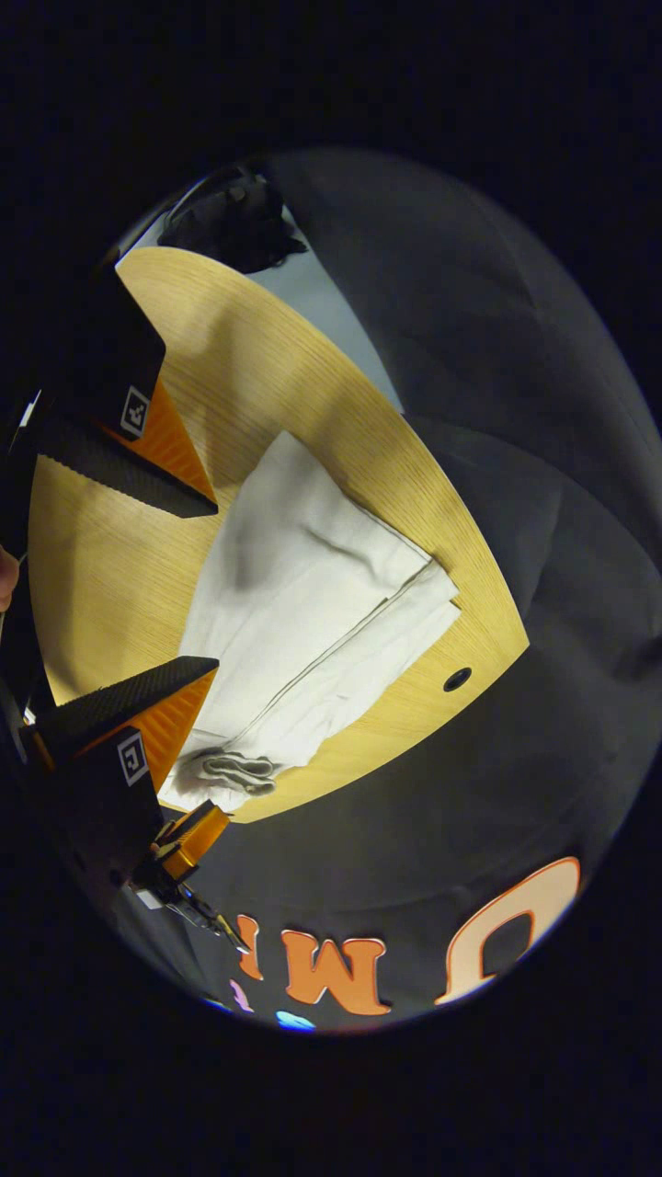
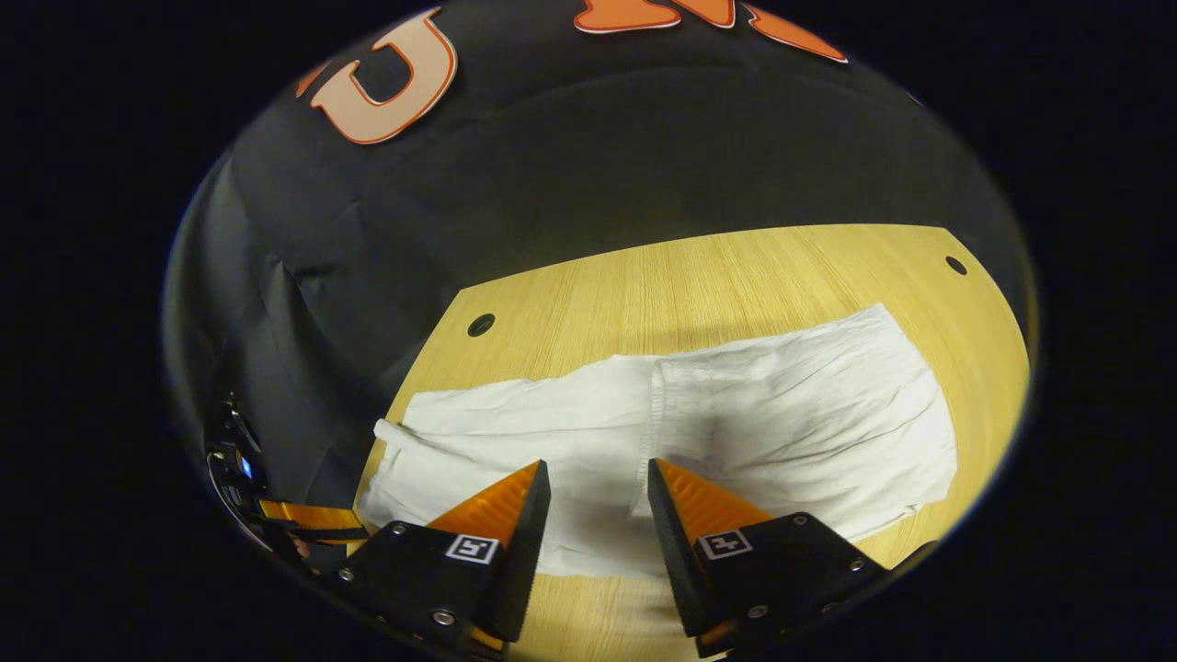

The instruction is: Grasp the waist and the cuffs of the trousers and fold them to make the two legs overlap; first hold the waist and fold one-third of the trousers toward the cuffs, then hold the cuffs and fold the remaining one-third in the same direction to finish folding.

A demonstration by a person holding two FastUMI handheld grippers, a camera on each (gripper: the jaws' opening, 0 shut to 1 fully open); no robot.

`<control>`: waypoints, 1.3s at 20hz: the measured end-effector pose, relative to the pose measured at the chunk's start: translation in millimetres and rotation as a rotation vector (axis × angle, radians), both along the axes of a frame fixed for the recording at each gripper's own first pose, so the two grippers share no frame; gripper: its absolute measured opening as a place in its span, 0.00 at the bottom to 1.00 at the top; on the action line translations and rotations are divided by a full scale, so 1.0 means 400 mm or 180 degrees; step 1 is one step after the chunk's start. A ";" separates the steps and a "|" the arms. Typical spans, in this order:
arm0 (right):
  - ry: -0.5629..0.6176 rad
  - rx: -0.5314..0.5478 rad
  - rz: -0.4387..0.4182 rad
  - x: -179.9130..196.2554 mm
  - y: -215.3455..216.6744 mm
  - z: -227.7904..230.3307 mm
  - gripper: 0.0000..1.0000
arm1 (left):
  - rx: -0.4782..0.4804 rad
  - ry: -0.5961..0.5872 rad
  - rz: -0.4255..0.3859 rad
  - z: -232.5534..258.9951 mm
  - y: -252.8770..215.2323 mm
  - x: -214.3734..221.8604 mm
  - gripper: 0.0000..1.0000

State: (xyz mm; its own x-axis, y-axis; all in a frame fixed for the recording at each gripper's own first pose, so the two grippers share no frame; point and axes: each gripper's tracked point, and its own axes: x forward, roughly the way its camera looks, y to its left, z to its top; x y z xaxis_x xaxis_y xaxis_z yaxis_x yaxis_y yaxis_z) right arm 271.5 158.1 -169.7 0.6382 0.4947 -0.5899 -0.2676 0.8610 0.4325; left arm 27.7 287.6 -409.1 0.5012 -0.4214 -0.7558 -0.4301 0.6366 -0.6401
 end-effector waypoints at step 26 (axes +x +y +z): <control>-0.0132 0.0169 -0.1028 -0.114 -0.462 0.085 0.95 | 0.0079 -0.0613 0.0319 0.095 -0.032 0.156 0.07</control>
State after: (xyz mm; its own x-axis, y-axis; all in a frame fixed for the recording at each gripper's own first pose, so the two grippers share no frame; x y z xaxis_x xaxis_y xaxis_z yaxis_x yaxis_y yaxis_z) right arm 225.9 -26.6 -135.8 0.7900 0.2922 -0.5389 -0.0029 0.8808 0.4734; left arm 90.2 274.7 -371.1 0.6758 -0.3446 -0.6515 -0.3634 0.6133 -0.7013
